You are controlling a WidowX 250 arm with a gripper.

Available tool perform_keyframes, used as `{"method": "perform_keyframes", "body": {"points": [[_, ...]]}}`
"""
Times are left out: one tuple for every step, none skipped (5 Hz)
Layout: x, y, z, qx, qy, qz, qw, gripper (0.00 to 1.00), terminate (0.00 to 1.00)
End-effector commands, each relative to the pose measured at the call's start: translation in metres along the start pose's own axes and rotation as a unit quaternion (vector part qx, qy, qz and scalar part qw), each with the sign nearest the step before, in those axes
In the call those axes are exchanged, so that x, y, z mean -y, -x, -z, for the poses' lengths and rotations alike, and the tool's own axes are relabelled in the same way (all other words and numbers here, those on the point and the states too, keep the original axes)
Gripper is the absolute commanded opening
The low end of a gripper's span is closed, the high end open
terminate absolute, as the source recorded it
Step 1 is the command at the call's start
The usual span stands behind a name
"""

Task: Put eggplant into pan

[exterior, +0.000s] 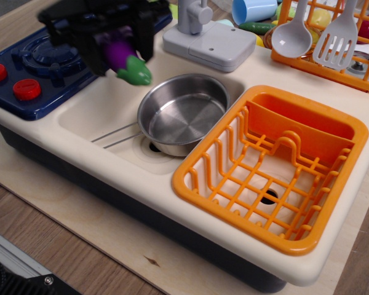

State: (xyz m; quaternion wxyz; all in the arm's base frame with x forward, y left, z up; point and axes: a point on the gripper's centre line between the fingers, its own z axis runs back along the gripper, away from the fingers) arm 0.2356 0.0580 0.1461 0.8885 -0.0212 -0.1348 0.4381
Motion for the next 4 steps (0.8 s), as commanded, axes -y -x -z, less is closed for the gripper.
{"method": "perform_keyframes", "body": {"points": [[0.024, 0.0005, -0.0089, 0.022, 0.046, 0.055, 0.9972, 0.0, 0.0], [0.0259, -0.0046, -0.0082, 0.018, 0.078, 0.094, 0.9924, 1.0, 0.0], [0.0259, -0.0046, -0.0082, 0.018, 0.078, 0.094, 0.9924, 1.0, 0.0], [0.0259, -0.0046, -0.0082, 0.018, 0.078, 0.094, 0.9924, 1.0, 1.0]]}}
